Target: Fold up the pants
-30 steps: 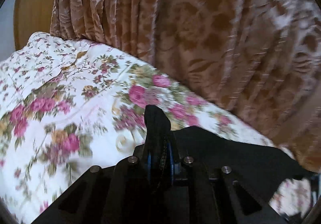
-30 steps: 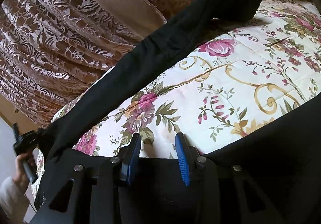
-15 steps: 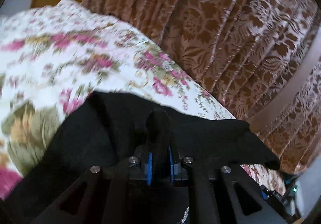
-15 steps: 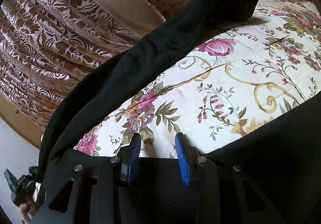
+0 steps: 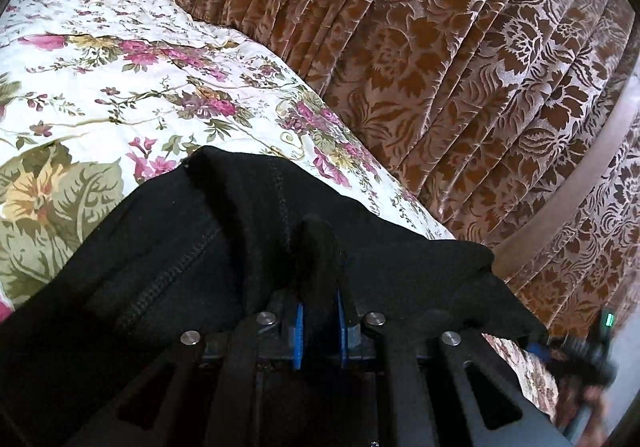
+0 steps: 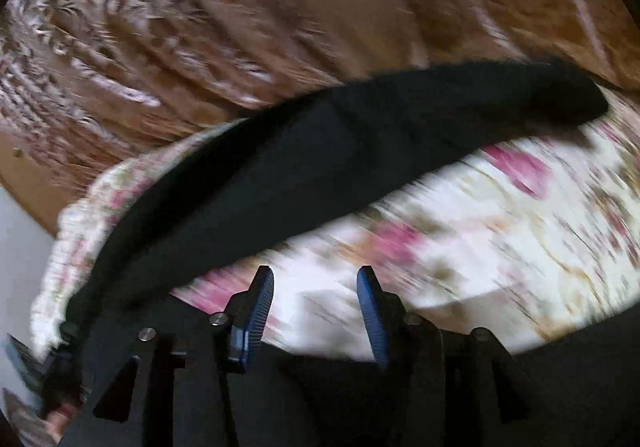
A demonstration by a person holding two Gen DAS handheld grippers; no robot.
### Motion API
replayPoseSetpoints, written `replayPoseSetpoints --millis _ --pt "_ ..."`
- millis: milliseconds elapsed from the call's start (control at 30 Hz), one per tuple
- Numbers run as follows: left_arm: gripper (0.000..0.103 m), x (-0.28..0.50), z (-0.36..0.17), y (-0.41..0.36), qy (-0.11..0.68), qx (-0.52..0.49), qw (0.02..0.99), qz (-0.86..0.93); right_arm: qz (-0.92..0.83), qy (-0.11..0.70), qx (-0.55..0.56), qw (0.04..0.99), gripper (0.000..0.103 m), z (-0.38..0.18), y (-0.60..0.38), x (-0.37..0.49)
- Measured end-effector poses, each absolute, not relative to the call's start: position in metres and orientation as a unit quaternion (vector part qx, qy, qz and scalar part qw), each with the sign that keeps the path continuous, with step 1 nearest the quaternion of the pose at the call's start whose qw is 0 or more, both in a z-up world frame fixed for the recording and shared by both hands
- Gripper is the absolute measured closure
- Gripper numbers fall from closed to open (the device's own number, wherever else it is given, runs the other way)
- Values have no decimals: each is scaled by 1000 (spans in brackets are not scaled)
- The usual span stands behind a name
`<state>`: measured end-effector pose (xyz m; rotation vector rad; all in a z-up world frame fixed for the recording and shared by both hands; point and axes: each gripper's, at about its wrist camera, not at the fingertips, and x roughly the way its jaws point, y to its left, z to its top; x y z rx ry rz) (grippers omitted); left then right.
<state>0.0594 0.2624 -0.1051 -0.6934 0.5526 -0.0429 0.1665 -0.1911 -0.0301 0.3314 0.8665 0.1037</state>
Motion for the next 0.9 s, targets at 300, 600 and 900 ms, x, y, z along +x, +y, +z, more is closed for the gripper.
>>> replayPoseSetpoints --millis 300,600,900 --pt "90 57 -112 265 256 -346 902 -33 88 470 218 851 45 2 -130 285" --pt "89 57 -117 268 252 -356 899 -43 38 535 266 801 46 -29 -114 342" --pt "88 56 -113 269 247 -366 896 -48 80 514 310 796 93 -53 -158 300"
